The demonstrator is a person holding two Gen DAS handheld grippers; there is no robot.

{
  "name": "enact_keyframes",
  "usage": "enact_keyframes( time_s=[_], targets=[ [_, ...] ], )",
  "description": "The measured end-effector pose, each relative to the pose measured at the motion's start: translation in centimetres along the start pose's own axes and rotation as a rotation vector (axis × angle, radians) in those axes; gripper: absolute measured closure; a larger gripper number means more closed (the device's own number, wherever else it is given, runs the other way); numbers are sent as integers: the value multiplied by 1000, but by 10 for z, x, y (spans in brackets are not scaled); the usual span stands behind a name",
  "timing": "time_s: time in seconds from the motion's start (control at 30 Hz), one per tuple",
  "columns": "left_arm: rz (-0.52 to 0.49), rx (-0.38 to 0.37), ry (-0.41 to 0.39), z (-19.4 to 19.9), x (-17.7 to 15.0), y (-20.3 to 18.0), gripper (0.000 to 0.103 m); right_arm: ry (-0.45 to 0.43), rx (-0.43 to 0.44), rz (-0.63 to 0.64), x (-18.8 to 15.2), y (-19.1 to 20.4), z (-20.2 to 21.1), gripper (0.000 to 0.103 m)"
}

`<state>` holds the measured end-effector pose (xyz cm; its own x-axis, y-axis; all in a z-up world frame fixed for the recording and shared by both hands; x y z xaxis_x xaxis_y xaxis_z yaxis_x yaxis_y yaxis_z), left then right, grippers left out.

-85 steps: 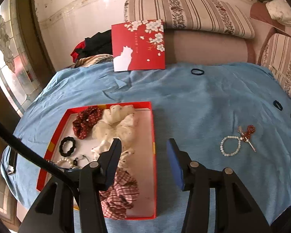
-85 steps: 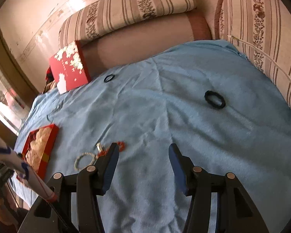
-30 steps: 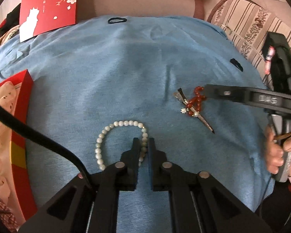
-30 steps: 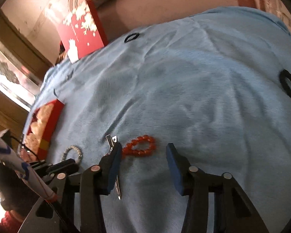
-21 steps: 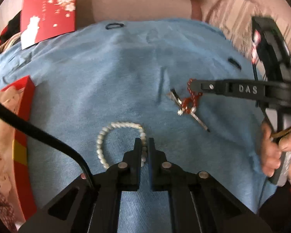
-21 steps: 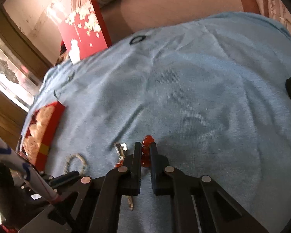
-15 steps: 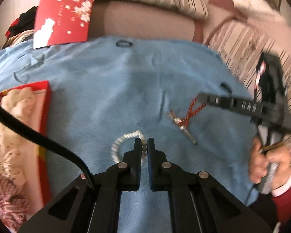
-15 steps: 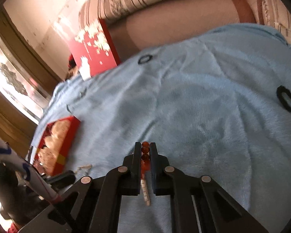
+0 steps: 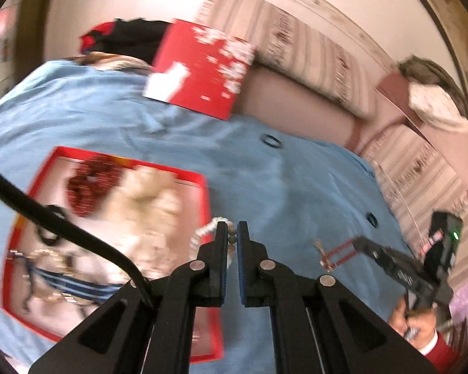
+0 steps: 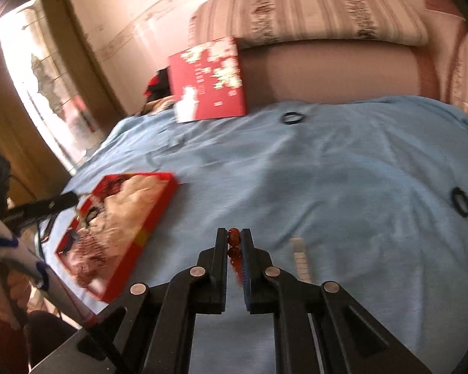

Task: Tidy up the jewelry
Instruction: 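Carry both bracelets into the red box while the left tool releases the pearl bracelet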

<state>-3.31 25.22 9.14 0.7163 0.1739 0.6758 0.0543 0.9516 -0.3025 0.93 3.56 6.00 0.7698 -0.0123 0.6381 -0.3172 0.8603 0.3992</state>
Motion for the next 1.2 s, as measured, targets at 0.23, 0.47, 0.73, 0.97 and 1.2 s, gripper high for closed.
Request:
enact_keyframes(
  time_s=[0.23,0.47,0.73,0.97,1.2],
  targets=[
    [90,110,-5,1,8,81,98,60,88,63,-1,75,-29,94],
    [221,163,36,-15,-4,155,98,101,164,113,5,143,-51,94],
    [332,183,28,-17,-8,203,98,182,249,150,9,224,-104,94],
    [419,135,-4,-18,-6,222,98,278,327,53,6,260,-156,94],
    [422,55,-46,-31,17,212,98,354,268,-2,-12,247,-201,94]
  ],
)
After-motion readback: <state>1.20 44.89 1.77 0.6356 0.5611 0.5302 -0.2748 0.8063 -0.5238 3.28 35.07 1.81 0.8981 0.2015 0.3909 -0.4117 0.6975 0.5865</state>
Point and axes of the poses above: each gripper's, at about its wrist camera, not at the fingertips, and z roughly against the way its jaws point, y to its left, x to its top, the point moved 9 cm from there along -z, roughly the way its jaws point, and after that the axes turned 4 degrees about -z, right-handed, at the moved point
